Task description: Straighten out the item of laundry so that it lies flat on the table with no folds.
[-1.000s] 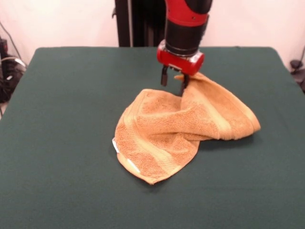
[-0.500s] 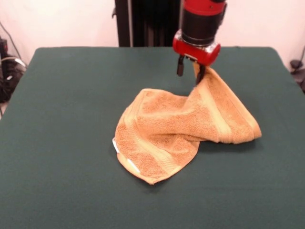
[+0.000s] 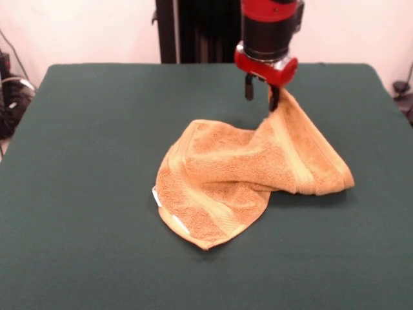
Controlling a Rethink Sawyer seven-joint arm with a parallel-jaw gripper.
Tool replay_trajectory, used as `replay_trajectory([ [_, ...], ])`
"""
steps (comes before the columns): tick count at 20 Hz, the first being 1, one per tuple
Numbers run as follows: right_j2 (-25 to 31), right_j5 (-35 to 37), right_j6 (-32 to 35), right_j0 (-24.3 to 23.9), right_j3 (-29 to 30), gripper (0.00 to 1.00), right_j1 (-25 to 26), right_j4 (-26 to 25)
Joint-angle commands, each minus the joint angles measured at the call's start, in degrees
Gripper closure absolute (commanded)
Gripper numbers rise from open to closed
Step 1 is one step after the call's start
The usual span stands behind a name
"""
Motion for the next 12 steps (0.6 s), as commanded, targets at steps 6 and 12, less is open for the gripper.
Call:
replay_trajectory([
  [6,13.96,-5.45,16.62,-2.03,7.68,0.00,1.11,5.19],
  [12,11.57,-2.82,21.74,2.94,8.35,0.00,-1.11,9.59],
])
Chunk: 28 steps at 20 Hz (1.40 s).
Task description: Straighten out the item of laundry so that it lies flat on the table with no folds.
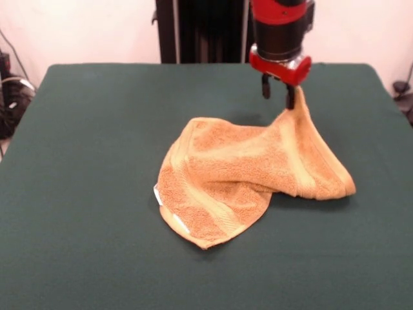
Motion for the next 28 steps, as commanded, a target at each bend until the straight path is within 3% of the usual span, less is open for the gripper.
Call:
replay_trajectory([
  [1,6.18,-0.80,21.67,5.06,4.53,0.00,-0.56,7.69],
  [5,7.99,-2.37,21.34,4.26,5.64,0.00,-1.06,9.27],
  [9,16.23,-4.80,21.71,-1.94,9.56,0.00,-2.53,11.33],
  [15,18.06,-5.61,21.18,-5.07,8.86,0.00,-1.71,9.15],
  [17,16.44,-5.56,19.65,-5.34,6.80,0.00,-0.36,7.64],
  [22,1.57,-2.15,12.78,0.38,-3.38,0.00,1.96,2.48],
  [28,-1.50,-0.13,9.93,-1.10,-8.40,0.00,3.28,-2.48],
])
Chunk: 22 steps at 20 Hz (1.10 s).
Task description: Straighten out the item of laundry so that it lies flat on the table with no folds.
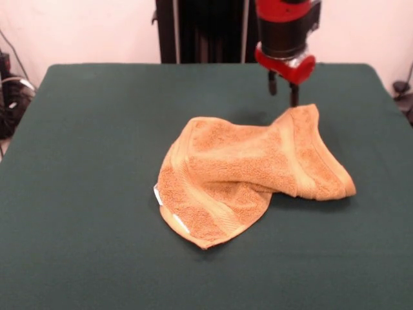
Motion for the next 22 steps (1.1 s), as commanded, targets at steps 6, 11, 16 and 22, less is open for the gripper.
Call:
replay_trajectory([
  [6,-4.44,3.30,2.80,-0.80,-13.44,0.00,4.72,-6.08],
  [11,-3.60,2.47,3.14,-2.15,-13.68,0.00,5.13,-8.53],
  [16,-5.02,3.26,3.15,-2.14,-15.94,0.00,6.31,-10.84],
  [22,-4.36,2.79,0.67,-4.78,-20.14,0.00,10.38,-14.75],
])
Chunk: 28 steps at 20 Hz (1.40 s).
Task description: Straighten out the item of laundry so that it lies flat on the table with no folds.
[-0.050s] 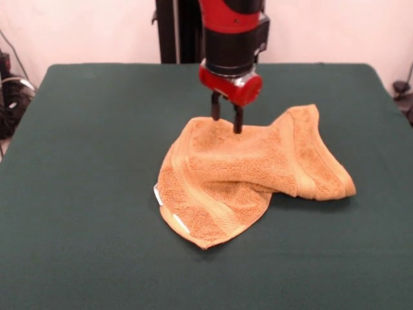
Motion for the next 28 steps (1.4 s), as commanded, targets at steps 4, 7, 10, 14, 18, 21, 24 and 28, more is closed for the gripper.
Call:
replay_trajectory([
  [4,2.68,1.32,-1.47,-3.46,-12.07,0.00,11.62,-6.89],
  [7,3.15,-0.68,-2.46,-5.16,-16.23,0.00,16.20,-9.58],
  [10,3.88,-0.52,-2.62,-6.58,-19.23,0.00,19.04,-11.74],
  [14,4.64,-0.03,-2.45,-7.83,-22.52,0.00,21.36,-14.42],
  [18,4.64,1.27,-1.73,-8.29,-24.69,0.00,22.07,-16.43],
  [21,4.36,2.08,-1.15,-8.25,-25.99,0.00,22.40,-17.78],
  [24,2.88,2.89,0.32,-7.02,-26.99,0.00,22.52,-18.83],
  [28,0.58,3.91,3.71,-4.95,-27.81,1.00,22.45,-19.99],
])
